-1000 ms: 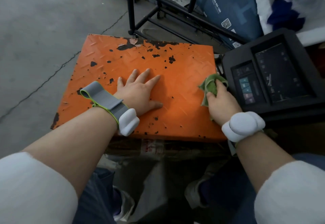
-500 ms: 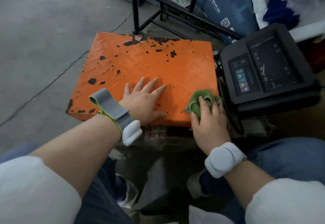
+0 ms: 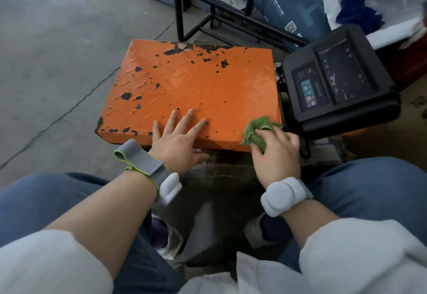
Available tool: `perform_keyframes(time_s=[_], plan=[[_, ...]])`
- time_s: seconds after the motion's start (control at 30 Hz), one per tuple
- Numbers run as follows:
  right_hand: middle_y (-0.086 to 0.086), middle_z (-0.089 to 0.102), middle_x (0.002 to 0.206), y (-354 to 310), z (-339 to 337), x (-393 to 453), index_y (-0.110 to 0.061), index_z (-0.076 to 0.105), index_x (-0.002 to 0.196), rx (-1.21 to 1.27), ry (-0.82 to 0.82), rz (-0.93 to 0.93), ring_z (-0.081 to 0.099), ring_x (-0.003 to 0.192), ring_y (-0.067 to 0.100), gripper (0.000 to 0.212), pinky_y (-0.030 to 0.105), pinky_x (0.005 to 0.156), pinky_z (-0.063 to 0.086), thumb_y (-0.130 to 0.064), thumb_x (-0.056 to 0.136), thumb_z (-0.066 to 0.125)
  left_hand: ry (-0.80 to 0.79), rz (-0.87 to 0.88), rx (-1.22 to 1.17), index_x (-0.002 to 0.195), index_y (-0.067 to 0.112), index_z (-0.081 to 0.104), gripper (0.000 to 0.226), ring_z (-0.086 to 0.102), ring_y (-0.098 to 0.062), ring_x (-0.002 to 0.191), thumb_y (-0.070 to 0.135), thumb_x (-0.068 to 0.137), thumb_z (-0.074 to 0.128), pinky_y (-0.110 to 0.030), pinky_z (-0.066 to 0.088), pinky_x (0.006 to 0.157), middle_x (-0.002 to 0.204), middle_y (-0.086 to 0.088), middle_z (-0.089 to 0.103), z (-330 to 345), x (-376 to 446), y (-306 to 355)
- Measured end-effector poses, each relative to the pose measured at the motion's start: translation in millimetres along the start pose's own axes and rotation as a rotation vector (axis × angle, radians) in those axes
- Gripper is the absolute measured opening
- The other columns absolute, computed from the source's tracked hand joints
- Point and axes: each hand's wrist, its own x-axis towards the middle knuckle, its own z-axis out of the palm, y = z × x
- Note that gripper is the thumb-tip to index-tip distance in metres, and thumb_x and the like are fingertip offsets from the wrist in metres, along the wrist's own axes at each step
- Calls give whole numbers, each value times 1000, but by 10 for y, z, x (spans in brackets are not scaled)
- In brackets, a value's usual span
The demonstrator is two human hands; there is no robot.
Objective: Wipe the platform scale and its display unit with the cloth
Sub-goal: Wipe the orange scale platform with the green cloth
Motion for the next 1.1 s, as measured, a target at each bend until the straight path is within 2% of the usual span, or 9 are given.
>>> perform_keyframes(time_s=[0.13, 0.33, 0.47, 0.53, 0.73, 0.8, 0.93, 1.0, 1.1], plan=[[4, 48, 139, -2, 85, -71, -21, 61, 122, 35, -43, -132, 35, 124, 29, 38, 37, 106, 33, -31, 86, 62, 9, -6, 11, 146, 45, -5, 78, -17, -26, 146, 59, 88, 45, -58, -4, 116, 158, 9, -15, 28, -8, 4], [6, 44, 134, 101, 18, 29, -21, 62, 117, 80, 79, 99, 34, 121, 29, 32, 41, 99, 38, -28, 86, 61, 46, -7, 14, 147, 44, 0, 68, -13, -25, 146, 52, 94, 41, -57, -3, 116, 159, 10, -11, 48, -14, -17], [12, 49, 124, 39, 142, -64, -14, 65, 106, 98, 18, -162, 41, 113, 37, 29, 47, 96, 42, -18, 78, 70, 106, -35, 3, 147, 44, -3, 66, -12, -24, 147, 41, 97, 41, -59, -4, 114, 158, 12, -9, 100, 10, -7], [13, 49, 125, 69, 154, -59, -15, 66, 106, 100, -19, -204, 40, 116, 36, 30, 45, 98, 40, -21, 77, 71, 116, -59, 2, 147, 44, -1, 64, -12, -24, 147, 39, 98, 39, -60, -4, 114, 158, 13, -8, 95, 32, -39], [10, 43, 124, 163, 106, 2, -14, 64, 104, 174, 173, 83, 38, 119, 30, 28, 28, 91, 35, -22, 78, 71, 120, -67, 4, 147, 45, 2, 57, -10, -24, 147, 39, 100, 34, -60, -2, 115, 159, 13, -6, 93, 63, -101], [12, 45, 119, 117, 155, -52, -13, 63, 99, 140, 171, 30, 41, 115, 32, 26, 30, 88, 37, -16, 75, 72, 128, -76, 5, 147, 44, 3, 57, -10, -24, 147, 38, 100, 34, -61, -1, 114, 159, 12, -6, 109, 69, -85], [15, 46, 113, 92, 228, -122, -11, 62, 95, 115, 47, -188, 43, 112, 36, 27, 41, 90, 44, -9, 70, 73, 152, -92, 11, 146, 46, 4, 58, -7, -24, 147, 41, 98, 37, -61, 0, 115, 159, 13, -3, 119, 74, -76], [13, 44, 116, 136, 204, -89, -11, 62, 97, 126, 68, -126, 41, 115, 34, 26, 39, 93, 42, -7, 72, 69, 148, -86, 10, 146, 46, 5, 58, -7, -23, 147, 41, 98, 37, -60, 0, 115, 159, 13, -3, 113, 71, -87], [10, 41, 120, 171, 145, -52, -13, 60, 99, 196, 189, 116, 38, 119, 29, 27, 35, 94, 41, -6, 74, 66, 132, -80, 7, 146, 46, 5, 57, -7, -23, 147, 40, 99, 35, -60, 0, 115, 159, 13, -3, 97, 78, -92]])
